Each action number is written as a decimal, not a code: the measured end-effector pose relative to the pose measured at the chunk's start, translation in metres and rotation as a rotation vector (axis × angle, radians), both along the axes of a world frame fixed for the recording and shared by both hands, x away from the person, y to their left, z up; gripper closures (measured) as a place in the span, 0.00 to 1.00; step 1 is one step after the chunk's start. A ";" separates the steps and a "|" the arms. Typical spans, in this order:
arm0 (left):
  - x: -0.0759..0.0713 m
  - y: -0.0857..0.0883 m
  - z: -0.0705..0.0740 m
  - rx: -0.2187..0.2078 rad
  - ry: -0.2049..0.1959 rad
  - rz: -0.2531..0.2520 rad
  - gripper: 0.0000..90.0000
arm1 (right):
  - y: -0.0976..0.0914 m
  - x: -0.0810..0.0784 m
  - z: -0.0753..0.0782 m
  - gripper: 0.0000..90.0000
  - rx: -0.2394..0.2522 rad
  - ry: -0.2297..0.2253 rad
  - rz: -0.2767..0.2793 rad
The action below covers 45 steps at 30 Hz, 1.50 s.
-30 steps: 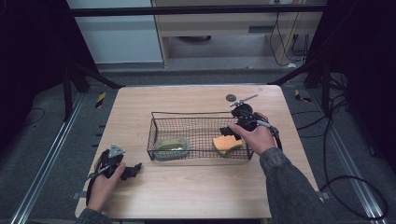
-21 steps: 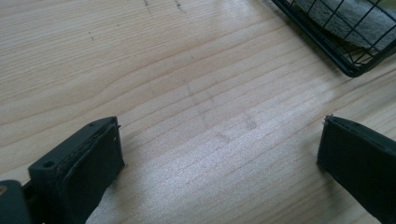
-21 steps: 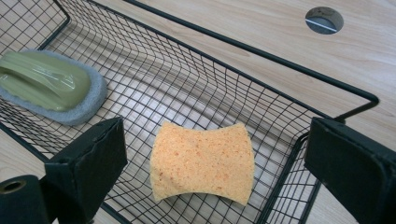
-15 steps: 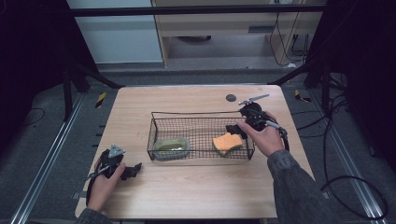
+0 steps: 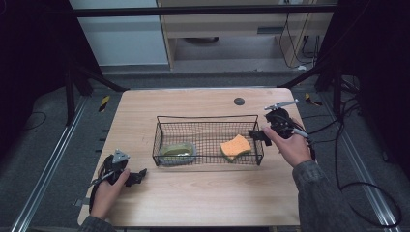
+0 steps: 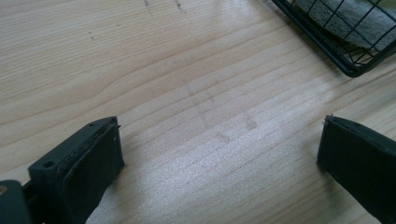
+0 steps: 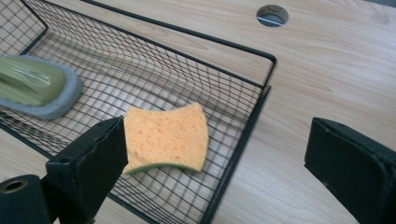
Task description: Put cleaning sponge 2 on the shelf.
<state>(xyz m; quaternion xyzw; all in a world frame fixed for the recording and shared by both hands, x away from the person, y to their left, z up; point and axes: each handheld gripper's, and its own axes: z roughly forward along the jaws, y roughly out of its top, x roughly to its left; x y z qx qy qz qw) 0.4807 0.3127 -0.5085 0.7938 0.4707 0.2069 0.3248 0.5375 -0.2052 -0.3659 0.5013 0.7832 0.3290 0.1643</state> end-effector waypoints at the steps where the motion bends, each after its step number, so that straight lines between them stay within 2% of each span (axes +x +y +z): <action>1: 0.000 0.000 0.000 0.000 0.000 0.000 0.00 | -0.004 -0.002 -0.001 0.07 -0.001 -0.002 -0.007; 7: 0.000 0.000 0.000 0.001 0.000 0.000 0.00 | -0.021 -0.010 -0.007 0.09 -0.010 -0.007 -0.035; 8: 0.000 0.000 0.000 0.000 0.000 0.000 0.00 | -0.028 -0.013 -0.009 0.10 -0.026 -0.019 -0.048; 16: 0.000 0.000 0.000 0.000 0.000 0.000 0.00 | -0.050 -0.026 -0.015 0.14 -0.035 -0.042 -0.081; 22: 0.000 0.000 0.000 -0.002 -0.001 0.001 0.00 | -0.060 -0.035 -0.023 0.14 -0.036 -0.049 -0.080; 35: 0.000 0.000 0.000 -0.002 -0.001 0.000 0.00 | -0.078 -0.046 -0.061 0.13 0.000 -0.022 -0.113; 45: 0.000 0.000 0.000 -0.005 0.000 0.002 0.00 | -0.083 -0.050 -0.096 0.11 -0.023 -0.016 -0.134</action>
